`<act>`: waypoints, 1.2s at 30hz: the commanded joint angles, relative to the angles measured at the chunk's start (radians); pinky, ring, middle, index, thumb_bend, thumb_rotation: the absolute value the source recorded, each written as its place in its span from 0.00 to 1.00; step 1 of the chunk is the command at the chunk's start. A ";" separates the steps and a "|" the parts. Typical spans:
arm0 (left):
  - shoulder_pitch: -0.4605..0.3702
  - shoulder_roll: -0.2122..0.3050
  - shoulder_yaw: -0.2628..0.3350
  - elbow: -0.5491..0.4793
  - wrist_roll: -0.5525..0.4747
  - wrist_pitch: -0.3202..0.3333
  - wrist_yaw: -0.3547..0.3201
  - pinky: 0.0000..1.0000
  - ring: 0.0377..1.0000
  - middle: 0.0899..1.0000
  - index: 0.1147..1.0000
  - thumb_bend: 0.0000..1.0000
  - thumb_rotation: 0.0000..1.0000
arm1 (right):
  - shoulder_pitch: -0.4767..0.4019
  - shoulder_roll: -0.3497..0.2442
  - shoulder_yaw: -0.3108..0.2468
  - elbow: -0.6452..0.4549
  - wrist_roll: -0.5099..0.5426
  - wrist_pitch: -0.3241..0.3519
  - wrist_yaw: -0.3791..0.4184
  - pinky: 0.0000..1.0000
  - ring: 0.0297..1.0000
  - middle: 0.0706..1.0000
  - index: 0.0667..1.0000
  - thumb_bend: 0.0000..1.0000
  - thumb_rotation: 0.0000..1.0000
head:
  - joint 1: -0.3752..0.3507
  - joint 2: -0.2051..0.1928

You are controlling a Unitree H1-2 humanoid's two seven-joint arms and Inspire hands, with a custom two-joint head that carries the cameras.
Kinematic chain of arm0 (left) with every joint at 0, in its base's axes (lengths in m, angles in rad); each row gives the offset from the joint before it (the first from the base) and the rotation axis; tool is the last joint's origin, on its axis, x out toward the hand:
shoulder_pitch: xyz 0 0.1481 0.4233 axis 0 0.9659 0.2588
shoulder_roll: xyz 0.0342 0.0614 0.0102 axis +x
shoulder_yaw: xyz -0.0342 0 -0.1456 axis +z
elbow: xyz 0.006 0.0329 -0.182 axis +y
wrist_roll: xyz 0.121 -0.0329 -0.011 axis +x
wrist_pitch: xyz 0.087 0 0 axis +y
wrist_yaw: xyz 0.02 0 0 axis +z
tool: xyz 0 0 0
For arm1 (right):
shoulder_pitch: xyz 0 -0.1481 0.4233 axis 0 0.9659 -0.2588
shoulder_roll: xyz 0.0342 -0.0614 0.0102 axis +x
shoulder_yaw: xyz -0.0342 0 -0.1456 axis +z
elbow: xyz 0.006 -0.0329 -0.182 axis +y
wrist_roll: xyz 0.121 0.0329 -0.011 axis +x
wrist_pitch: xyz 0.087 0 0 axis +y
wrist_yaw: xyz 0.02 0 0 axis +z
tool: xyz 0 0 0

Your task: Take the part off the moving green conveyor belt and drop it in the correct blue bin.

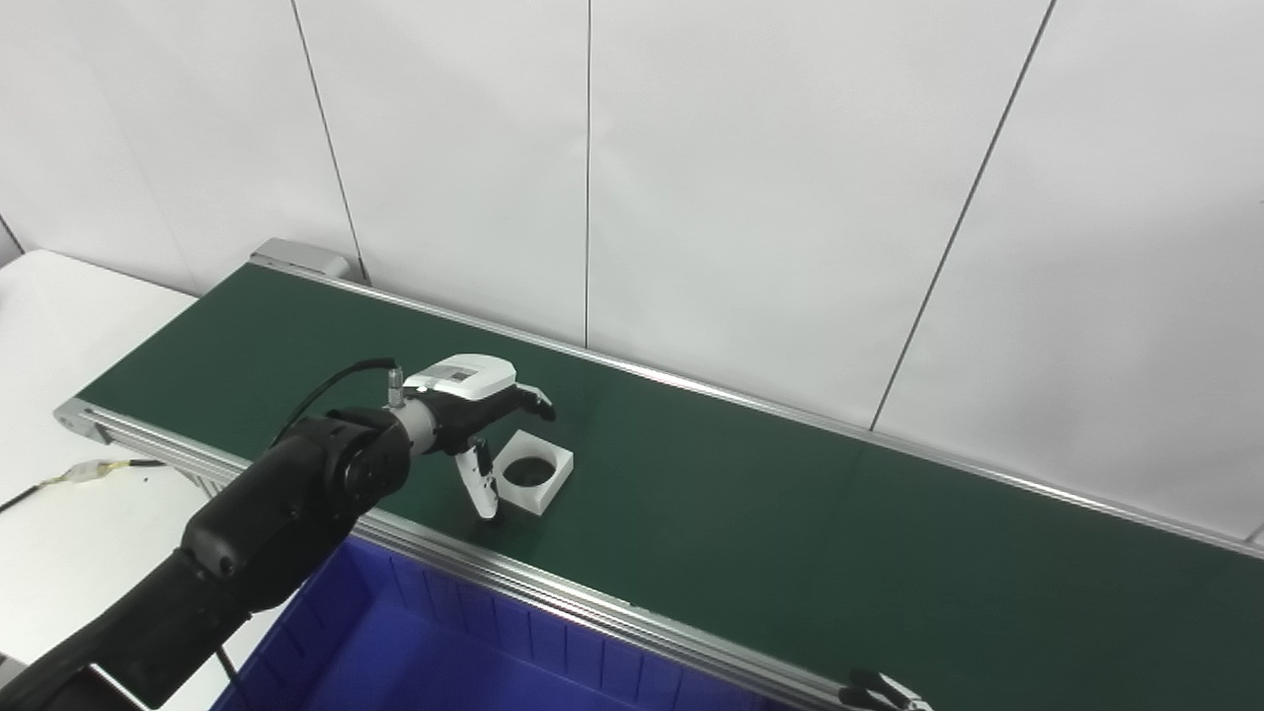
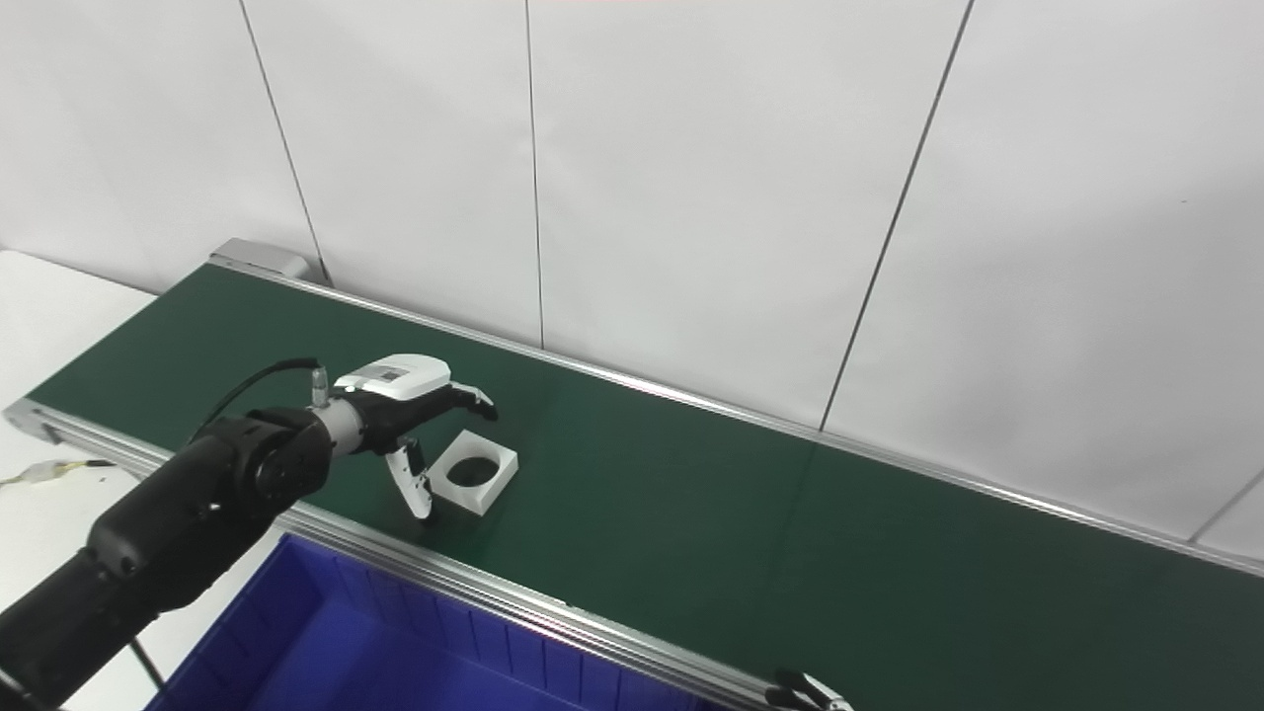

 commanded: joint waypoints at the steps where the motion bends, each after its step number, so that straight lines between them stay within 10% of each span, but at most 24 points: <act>1: -0.027 0.009 0.002 0.019 0.020 -0.025 0.051 0.84 0.88 0.86 0.82 0.92 0.00 | -0.005 0.005 -0.005 -0.031 0.006 -0.044 0.007 0.63 0.67 0.71 0.75 0.68 0.64 | -0.001 -0.001; 18: -0.110 -0.074 -0.062 0.171 0.077 -0.015 0.134 0.85 0.86 0.86 0.81 0.91 0.06 | -0.002 0.013 -0.001 -0.029 -0.002 -0.050 0.003 0.62 0.67 0.71 0.75 0.68 0.64 | -0.015 -0.008; 36: -0.202 -0.114 -0.083 0.139 0.085 0.016 0.062 0.84 0.89 0.87 0.81 0.91 0.07 | 0.004 0.031 0.003 -0.027 -0.013 -0.052 -0.005 0.63 0.67 0.71 0.75 0.69 0.65 | -0.031 -0.010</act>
